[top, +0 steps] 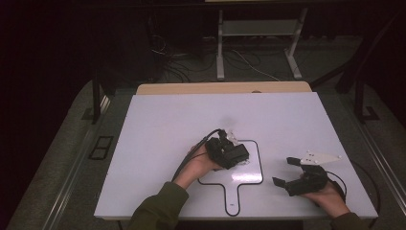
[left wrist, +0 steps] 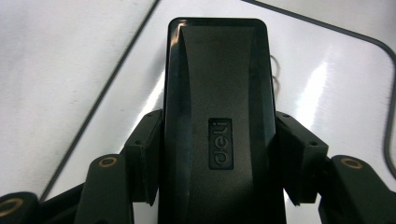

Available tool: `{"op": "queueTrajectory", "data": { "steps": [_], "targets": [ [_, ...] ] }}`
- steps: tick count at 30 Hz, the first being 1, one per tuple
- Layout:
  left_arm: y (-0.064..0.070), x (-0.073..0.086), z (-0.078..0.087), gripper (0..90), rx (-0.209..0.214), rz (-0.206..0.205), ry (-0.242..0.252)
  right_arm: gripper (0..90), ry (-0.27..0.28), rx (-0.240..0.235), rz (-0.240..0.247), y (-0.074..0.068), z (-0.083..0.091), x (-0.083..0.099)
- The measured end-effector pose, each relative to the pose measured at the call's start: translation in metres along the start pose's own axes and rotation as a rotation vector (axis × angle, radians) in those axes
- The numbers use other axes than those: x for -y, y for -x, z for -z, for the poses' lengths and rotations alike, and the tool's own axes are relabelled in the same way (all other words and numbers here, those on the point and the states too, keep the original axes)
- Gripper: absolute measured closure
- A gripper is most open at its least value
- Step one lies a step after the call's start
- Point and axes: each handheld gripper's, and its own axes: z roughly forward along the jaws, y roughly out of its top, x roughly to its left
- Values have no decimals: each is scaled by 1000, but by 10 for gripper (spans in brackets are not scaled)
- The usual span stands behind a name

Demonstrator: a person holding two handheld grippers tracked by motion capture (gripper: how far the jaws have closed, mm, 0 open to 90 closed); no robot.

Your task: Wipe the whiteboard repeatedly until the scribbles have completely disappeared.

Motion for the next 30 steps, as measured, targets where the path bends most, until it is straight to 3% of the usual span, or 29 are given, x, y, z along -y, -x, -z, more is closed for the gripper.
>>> {"op": "queueTrajectory", "data": {
  "steps": [6, 7, 14, 30],
  "targets": [
    [-12, -1, -1, 394, -22, 18, -3, 0, 3, 1, 2, 1, 0, 0],
    [-15, -2, -1, 393, -34, 0, -3, 0, 2, 1, 2, 1, 0, 0],
    [-24, -8, -4, 394, -40, -5, -12, 0, 2, 1, 0, 1, 0, 0],
    [2, -22, -13, 393, 17, -76, -18, 0, 1, -1, 1, 1, 0, 0]
  ]
}}
